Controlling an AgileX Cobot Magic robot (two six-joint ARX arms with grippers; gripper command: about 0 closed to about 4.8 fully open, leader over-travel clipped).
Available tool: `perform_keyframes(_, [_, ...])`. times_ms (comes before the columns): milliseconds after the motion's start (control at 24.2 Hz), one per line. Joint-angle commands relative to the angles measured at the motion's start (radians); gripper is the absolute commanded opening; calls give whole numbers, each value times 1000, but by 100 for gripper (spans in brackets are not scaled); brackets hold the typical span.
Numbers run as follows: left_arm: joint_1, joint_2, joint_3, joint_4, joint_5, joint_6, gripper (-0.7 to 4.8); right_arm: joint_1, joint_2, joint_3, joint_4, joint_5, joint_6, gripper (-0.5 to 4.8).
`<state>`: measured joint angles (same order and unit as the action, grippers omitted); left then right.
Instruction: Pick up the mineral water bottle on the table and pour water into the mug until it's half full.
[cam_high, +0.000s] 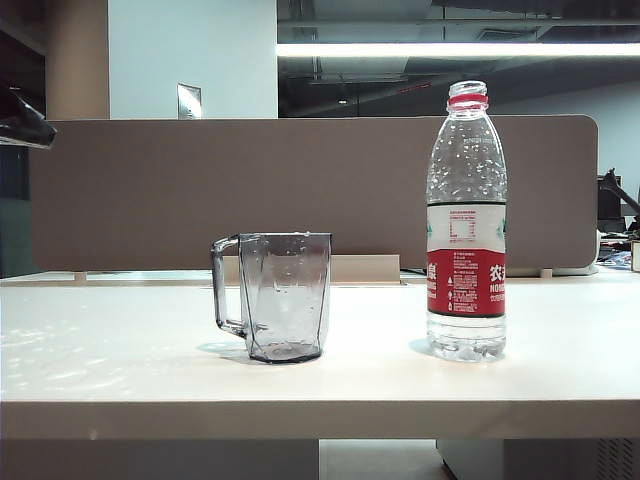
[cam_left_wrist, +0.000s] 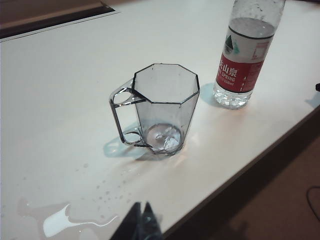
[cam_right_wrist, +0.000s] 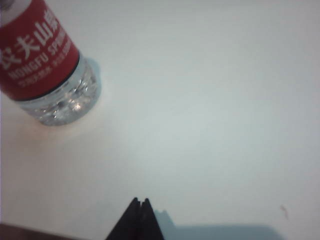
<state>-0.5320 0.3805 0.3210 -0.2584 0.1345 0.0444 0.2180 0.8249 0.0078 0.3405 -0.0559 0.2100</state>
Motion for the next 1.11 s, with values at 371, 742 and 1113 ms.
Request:
perform_keyframes(371, [0, 0, 3, 10, 0, -3, -1, 188, 214, -8, 289, 59, 3, 22])
perform_keyframes(742, [0, 0, 3, 10, 0, -3, -1, 201, 340, -8, 641, 145, -5, 24])
perform_keyframes(1113, [0, 0, 3, 10, 0, -3, -1, 201, 499, -8, 913, 79, -92, 76])
